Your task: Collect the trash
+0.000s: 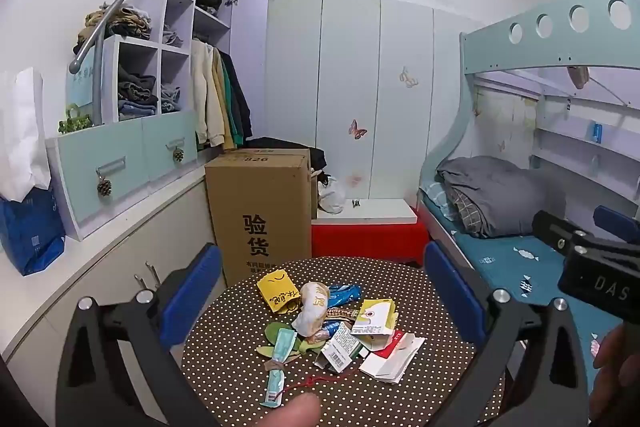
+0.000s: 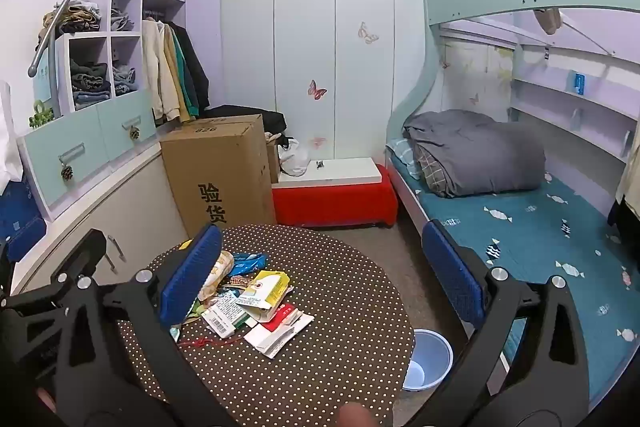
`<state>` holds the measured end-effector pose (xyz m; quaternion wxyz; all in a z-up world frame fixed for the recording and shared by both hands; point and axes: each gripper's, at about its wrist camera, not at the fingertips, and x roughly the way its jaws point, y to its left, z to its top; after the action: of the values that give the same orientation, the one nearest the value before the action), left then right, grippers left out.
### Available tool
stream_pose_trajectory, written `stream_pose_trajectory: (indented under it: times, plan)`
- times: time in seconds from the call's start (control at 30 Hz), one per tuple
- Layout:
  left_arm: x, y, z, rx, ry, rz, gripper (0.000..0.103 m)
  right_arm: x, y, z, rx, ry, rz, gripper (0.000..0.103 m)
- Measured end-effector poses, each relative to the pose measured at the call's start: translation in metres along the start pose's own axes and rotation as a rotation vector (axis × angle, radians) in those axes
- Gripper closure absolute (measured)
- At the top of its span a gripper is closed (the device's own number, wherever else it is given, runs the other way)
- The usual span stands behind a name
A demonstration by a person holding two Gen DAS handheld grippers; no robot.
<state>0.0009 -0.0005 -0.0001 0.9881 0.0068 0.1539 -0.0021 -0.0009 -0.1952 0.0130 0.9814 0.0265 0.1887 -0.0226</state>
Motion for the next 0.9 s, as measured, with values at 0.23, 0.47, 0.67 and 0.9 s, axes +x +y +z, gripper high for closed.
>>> stream_pose_trajectory:
  times: [0.23,0.47,0.67,0.9]
  plan:
    - [-0.0005,-0.0006,0.0027,-0.017,0.001,-0.008,0.004,0.0017,-0.0014,-0.0009,0.012,0.004,0.003,0.005]
    - [0.0088,-0.0063,0.0067,-0.006,0.022,-0.004,0.004,-0.0008,-0.0035,0.0019,0.017,0.0,0.0,0.005]
    - [0.0022,0.0015,0.0012,-0.01,0.011,-0.032,0.004,0.0009,-0.0046,-0.0004,0.02,0.0,0.001,0.005]
    - [0.0027,0.0022,-0.0005,-0.005,0.008,-0.028,0.004,0.0028,-0.0052,-0.0007,0.017,0.002,-0.004,0.005]
